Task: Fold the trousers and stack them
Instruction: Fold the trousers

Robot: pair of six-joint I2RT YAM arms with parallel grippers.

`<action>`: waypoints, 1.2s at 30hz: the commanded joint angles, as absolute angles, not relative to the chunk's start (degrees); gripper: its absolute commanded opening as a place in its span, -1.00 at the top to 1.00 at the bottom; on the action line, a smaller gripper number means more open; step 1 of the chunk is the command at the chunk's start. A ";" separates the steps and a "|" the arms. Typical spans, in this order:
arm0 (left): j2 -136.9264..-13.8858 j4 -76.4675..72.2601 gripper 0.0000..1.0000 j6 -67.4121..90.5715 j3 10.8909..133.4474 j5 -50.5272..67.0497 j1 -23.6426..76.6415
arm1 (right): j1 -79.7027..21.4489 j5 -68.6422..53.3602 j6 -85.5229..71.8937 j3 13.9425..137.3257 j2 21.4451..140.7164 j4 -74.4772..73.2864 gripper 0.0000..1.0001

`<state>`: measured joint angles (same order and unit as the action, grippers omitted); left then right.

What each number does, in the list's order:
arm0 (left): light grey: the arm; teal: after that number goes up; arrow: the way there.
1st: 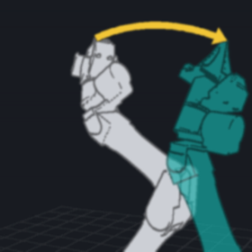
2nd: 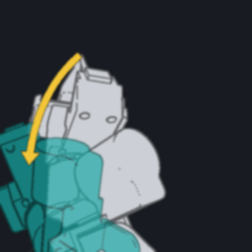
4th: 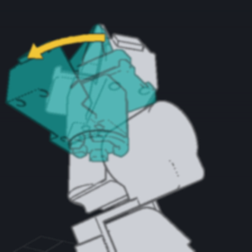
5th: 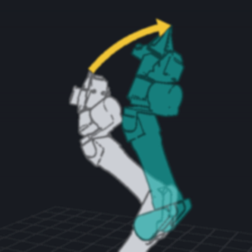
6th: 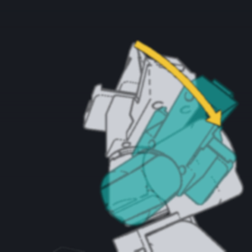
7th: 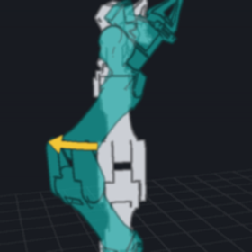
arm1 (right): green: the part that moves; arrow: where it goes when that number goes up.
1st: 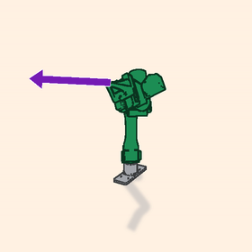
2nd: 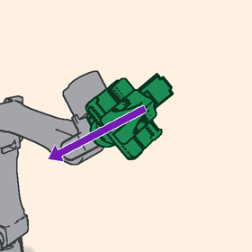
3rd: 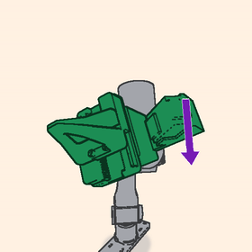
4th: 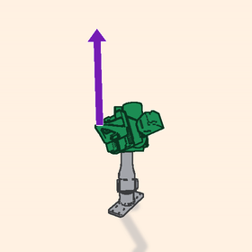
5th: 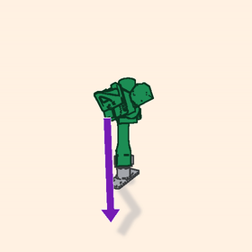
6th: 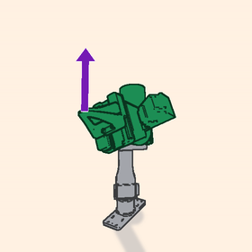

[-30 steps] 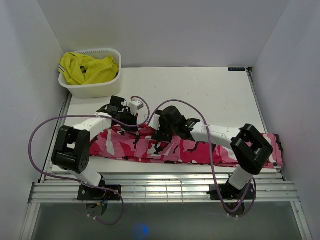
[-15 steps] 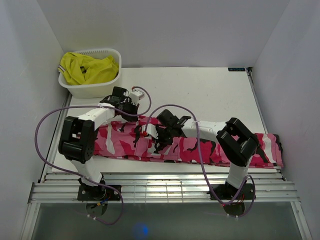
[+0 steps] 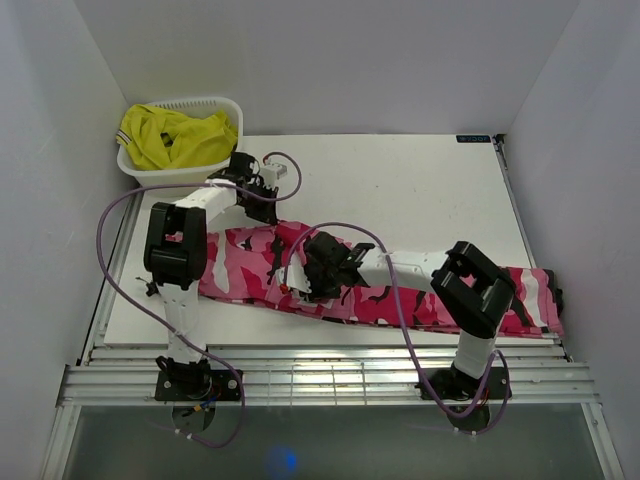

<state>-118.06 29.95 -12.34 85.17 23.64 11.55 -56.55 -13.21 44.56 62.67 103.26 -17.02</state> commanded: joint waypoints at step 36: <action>-93.60 67.94 -0.44 -33.75 65.12 48.25 -49.39 | -60.11 -17.93 28.30 110.91 123.73 -26.02 -0.34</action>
<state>-93.36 66.59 -31.29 65.14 44.53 -48.99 -57.63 -18.39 30.63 108.75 116.42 -26.83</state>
